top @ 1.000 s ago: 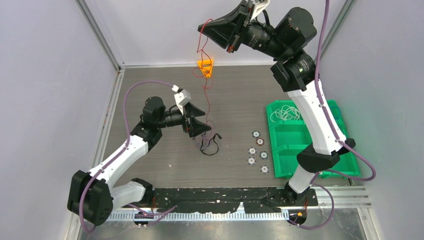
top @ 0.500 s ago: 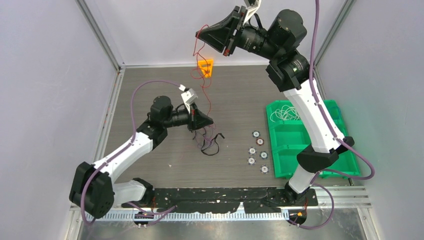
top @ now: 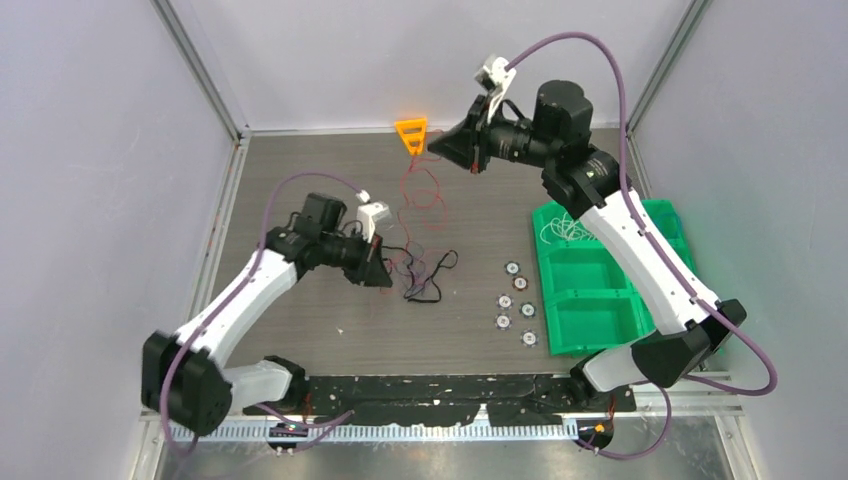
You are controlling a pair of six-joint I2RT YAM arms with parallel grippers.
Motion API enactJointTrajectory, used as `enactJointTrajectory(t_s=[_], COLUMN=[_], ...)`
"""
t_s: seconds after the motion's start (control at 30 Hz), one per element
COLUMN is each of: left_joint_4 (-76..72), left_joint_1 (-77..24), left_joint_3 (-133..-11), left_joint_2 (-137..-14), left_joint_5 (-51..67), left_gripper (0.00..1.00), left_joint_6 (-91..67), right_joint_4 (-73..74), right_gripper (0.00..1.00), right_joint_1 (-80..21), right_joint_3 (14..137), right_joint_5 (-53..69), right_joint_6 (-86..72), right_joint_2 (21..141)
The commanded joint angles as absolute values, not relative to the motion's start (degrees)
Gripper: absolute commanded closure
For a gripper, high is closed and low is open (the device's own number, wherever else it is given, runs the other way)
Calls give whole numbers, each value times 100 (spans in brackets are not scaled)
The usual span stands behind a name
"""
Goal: Untangle the cables
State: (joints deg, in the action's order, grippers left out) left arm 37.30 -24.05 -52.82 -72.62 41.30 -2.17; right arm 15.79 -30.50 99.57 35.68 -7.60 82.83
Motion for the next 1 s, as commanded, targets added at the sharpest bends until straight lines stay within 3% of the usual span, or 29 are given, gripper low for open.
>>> enactJointTrajectory(t_s=[0.0,0.43,0.73,0.97], left_joint_4=[3259,1991,1429,386], left_joint_1=[-2339,-2566,-2628,-2628], left_joint_3=[-6169,-6723,-6685,-6478], left_joint_2=[-5597,-6475,-6445,-6442], left_joint_5=[4561,4798,6054,6951], left_gripper=[100,100,100,100], left_joint_6=[189,-890,-1076,-2440], right_joint_4=[2338,2519,2906,1918], right_gripper=[94,95,87,88], right_joint_1=[-2937,-3480,-3880,-4083], right_joint_3=[9286,8693,8662,8087], right_joint_5=[3751,4545,4277,3689], right_joint_6=[453,891,2045,2172], right_joint_2=[7860,7518,7414,6837])
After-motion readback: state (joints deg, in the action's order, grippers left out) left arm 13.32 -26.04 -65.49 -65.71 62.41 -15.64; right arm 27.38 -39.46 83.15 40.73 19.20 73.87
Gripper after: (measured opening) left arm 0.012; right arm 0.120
